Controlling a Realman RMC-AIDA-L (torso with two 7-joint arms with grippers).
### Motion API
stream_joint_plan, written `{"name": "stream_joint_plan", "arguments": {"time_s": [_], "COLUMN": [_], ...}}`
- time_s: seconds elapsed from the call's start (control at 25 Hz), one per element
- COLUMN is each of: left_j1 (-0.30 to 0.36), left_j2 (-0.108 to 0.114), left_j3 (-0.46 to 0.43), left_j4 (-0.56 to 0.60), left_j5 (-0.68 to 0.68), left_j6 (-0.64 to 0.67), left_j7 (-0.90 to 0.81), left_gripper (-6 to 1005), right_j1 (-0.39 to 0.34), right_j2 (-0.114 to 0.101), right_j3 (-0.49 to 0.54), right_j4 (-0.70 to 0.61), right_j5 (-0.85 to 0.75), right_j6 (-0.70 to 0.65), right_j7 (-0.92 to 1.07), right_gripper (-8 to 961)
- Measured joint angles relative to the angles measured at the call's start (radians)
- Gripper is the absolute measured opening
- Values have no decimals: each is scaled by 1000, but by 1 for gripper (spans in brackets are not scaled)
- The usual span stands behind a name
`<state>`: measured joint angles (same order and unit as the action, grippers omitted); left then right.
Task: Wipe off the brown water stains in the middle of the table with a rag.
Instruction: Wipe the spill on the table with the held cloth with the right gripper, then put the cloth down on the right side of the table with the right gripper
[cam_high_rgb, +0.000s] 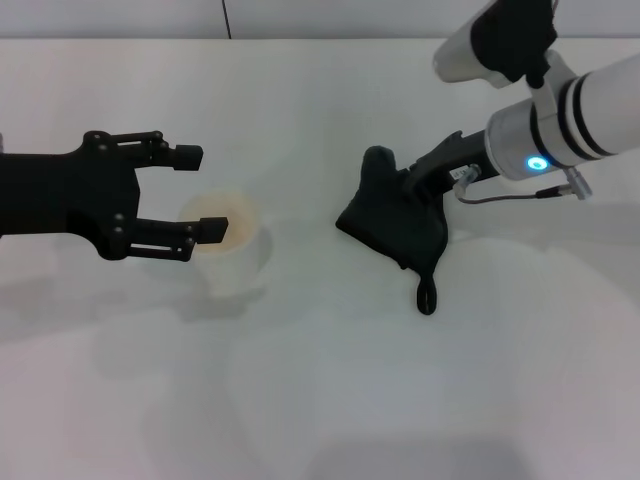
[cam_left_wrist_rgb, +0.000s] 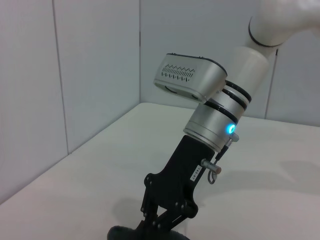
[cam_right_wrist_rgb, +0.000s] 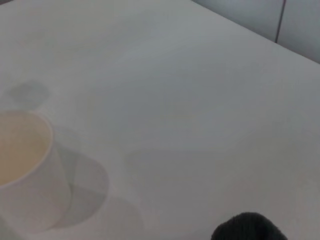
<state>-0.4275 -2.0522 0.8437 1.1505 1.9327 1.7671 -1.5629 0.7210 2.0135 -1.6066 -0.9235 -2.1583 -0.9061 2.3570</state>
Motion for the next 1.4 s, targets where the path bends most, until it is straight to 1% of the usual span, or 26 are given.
{"name": "stream_joint_plan", "arguments": {"time_s": [0.36,0.72,0.92,1.04,1.2,1.4], "left_j1": [2,4,5,7,10,17], "left_j2": [0,1,1,1,0,0], "left_j3": [0,0,-1,-2,-2,-2], "left_j4": [0,-2,-2,-2,-2,-1], "left_j5": [2,0,0,0,-1,-2], "left_j6": [-7,-9,-9,-10,-11,-11], "left_j7": [1,1,1,1,1,1], "left_gripper": [864,864,865,864,863,863], "right_j1": [-85,-209,-237,-253,-295,-353], "right_j2": [0,-1,-1,-2,-6,-5], "right_j3": [38,86,104,131,172,274], "right_j4": [-86,-243,-275,-286,-329,-376], "right_j5": [0,0,0,0,0,14], "right_j6": [-22,-104,-152,-202,-260,-330], "right_j7": [1,3,4,2,-10,-49], "right_gripper": [63,64,64,64,63,64]}}
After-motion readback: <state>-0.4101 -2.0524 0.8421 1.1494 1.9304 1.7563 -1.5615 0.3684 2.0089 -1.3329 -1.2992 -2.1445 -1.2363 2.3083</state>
